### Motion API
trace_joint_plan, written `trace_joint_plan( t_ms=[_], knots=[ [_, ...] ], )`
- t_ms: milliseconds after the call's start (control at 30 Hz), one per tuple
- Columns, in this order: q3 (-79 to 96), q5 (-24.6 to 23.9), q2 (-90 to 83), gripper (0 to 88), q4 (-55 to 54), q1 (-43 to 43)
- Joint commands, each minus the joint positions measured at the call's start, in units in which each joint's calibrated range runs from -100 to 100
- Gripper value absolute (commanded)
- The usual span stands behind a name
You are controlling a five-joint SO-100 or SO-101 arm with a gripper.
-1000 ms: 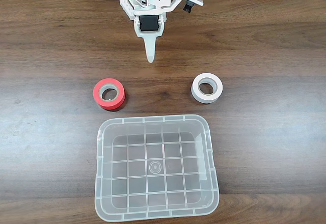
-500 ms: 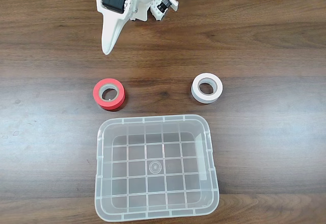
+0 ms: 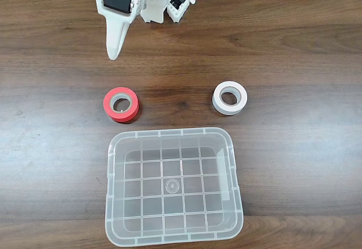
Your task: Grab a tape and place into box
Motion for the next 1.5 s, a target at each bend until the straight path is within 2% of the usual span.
trace_joint_plan(
  t_ms=[0,233,467,900,1033,1100,1267,1467],
  knots=[
    [-21.0,0.2,19.4,1.1,2.9,0.4],
    [-40.8,0.2,41.0,1.2,11.8,0.4],
    [-49.6,0.0,56.6,1.2,14.5,0.3],
    [-53.1,0.2,66.0,1.3,13.5,-0.4],
    [-53.1,0.2,67.4,1.6,9.8,-0.4],
    [-53.1,0.2,68.0,5.4,8.9,-0.4],
    [-53.1,0.9,69.7,21.9,8.9,-0.4],
    [-53.1,1.1,72.5,23.6,8.9,-1.1]
  ],
)
